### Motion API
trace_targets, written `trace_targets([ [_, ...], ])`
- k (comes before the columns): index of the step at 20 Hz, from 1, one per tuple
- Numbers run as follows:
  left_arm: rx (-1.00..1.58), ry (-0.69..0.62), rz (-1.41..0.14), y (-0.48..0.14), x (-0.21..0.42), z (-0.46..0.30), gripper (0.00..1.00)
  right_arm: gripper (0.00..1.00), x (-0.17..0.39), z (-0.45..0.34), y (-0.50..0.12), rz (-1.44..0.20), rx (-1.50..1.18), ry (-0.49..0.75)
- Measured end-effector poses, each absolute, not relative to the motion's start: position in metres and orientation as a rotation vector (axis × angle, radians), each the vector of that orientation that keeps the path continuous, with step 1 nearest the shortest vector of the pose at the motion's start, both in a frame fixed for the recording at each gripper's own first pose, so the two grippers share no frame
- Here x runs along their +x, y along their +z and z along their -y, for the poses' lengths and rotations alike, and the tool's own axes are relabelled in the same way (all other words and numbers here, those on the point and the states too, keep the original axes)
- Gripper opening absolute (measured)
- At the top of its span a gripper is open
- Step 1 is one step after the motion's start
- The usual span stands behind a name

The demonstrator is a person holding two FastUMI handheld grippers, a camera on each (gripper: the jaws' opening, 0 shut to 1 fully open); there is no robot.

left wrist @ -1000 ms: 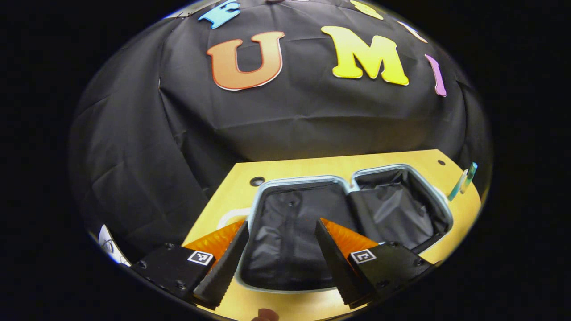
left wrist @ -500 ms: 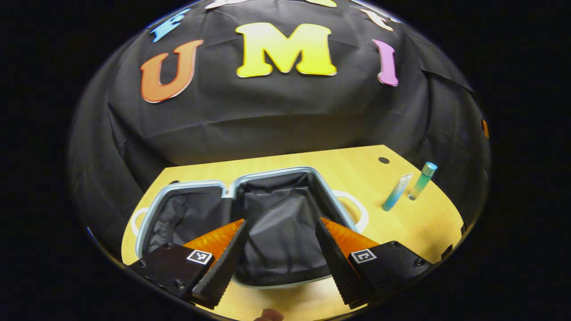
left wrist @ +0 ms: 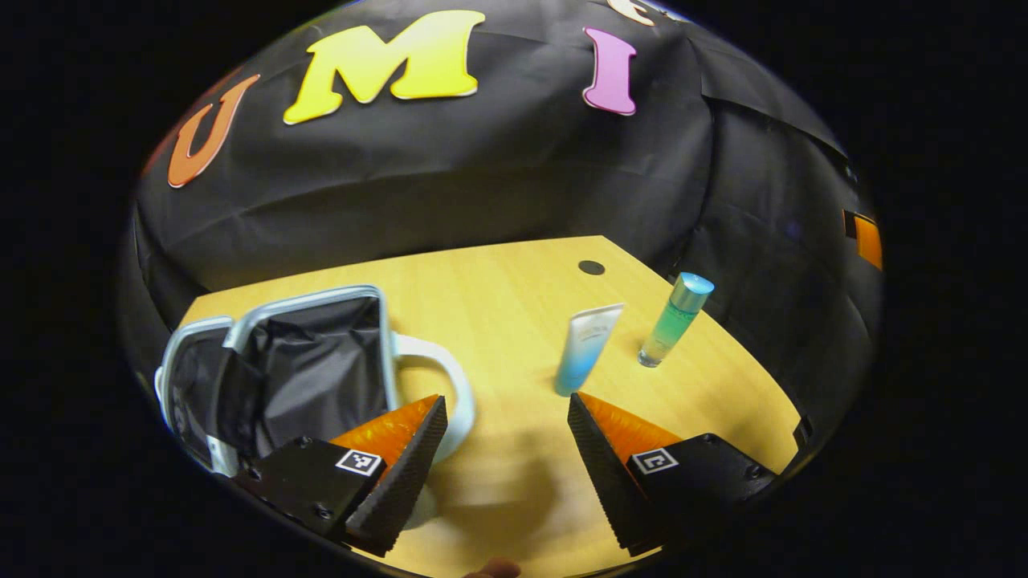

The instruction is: First open the suitcase, pack the skin care products into it, and then close the suitcase.

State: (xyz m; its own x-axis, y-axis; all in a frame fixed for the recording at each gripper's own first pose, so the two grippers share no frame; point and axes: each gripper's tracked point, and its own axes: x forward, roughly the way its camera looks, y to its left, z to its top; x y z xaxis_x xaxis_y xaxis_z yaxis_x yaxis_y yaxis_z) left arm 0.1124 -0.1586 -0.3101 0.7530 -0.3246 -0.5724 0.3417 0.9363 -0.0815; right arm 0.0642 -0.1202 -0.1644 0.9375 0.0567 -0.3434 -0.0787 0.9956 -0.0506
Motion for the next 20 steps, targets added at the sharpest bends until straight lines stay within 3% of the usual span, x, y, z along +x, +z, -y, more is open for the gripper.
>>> trace_targets([
  [5, -0.008, -0.348, -0.693, -0.364, 0.145, 0.210, 0.97, 0.80, 0.080, 0.155, -0.200, -0.414, -0.075, 0.052],
  [11, 0.033, -0.336, -0.662, -0.384, 0.179, 0.223, 0.97, 0.80, 0.099, 0.167, -0.243, -0.478, -0.085, 0.049],
  [20, 0.056, -0.332, -0.616, -0.385, 0.196, 0.222, 0.69, 0.80, 0.132, 0.150, -0.302, -0.533, -0.057, 0.102],
])
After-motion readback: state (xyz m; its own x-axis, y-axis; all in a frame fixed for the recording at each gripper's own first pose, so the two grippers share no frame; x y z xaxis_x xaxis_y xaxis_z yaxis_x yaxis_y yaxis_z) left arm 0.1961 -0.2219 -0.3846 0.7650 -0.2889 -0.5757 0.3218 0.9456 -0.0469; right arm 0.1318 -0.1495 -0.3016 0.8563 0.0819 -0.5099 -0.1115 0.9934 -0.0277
